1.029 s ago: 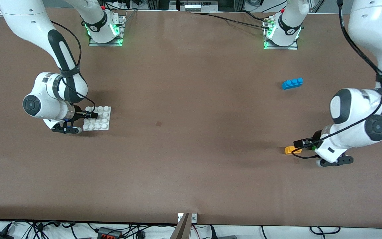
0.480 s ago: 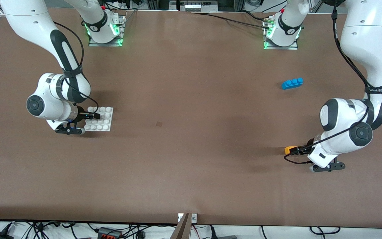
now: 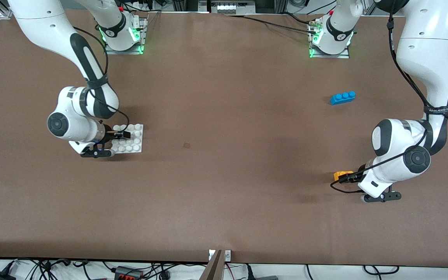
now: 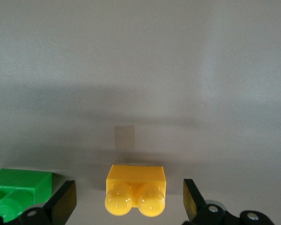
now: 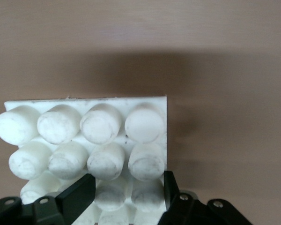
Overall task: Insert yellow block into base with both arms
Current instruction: 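Slide the white base plate toward the table middle with the right gripper, then release the plate with the right gripper while the left gripper lifts the block, then carry the yellow block over the plate while the right gripper returns to rest, then lower the yellow block onto the base plate studs with the left gripper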
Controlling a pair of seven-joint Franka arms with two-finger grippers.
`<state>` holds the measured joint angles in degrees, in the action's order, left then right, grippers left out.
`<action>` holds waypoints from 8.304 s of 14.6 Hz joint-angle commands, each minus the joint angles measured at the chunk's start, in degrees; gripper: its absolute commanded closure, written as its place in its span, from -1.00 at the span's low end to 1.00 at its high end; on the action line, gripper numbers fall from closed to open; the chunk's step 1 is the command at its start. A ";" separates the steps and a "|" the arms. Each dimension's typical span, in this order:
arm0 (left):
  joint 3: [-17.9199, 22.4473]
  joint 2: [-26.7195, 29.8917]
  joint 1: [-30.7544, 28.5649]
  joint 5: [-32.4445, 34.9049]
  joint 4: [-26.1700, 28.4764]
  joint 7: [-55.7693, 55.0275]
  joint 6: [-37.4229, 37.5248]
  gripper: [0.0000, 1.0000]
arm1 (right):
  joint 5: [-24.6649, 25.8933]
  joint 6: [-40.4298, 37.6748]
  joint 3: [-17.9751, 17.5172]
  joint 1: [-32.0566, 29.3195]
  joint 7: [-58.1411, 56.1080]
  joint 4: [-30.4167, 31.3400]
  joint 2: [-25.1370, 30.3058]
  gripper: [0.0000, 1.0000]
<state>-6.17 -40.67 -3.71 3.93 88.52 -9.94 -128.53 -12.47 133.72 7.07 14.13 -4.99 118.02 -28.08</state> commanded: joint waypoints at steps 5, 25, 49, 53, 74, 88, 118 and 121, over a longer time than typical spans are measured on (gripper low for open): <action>-0.16 -0.02 -0.95 0.73 3.76 5.99 -4.98 -1.00 | -3.51 0.40 -6.19 3.17 1.38 -3.84 -4.70 -0.08; -0.77 0.51 -0.51 0.11 7.19 5.55 -6.73 -0.78 | -4.32 1.02 -7.25 32.53 43.12 -33.90 -23.16 -1.00; -13.32 3.23 0.02 0.02 1.67 -1.29 4.14 0.03 | 17.13 -49.33 -2.50 2.84 1.58 -35.58 14.87 -1.00; -20.01 3.32 0.11 0.11 0.51 -5.33 9.08 0.10 | 15.20 -48.92 -3.29 -7.51 0.41 -33.65 21.38 -1.00; -12.55 9.39 28.41 -1.74 19.06 -27.50 -11.30 0.17 | 12.55 -47.24 -7.69 -14.23 1.03 -24.76 29.93 -1.00; -7.72 7.71 33.24 -1.12 18.71 -29.96 -12.27 0.17 | 13.52 -45.23 -6.98 -16.24 1.38 -25.20 28.17 -1.00; -5.26 9.91 32.36 0.46 18.71 -24.78 -7.35 0.20 | 16.69 -43.72 -7.34 -16.07 1.29 -26.34 25.98 -1.00; -5.17 10.87 31.75 0.46 18.71 -24.08 -7.09 0.20 | 16.95 -44.07 -7.34 -15.98 1.38 -27.75 25.36 -1.00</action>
<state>-11.49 -31.67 28.59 3.43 107.13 -35.50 -137.26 3.53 90.21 0.06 -1.59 -4.29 92.21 -1.87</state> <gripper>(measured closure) 0.322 0.000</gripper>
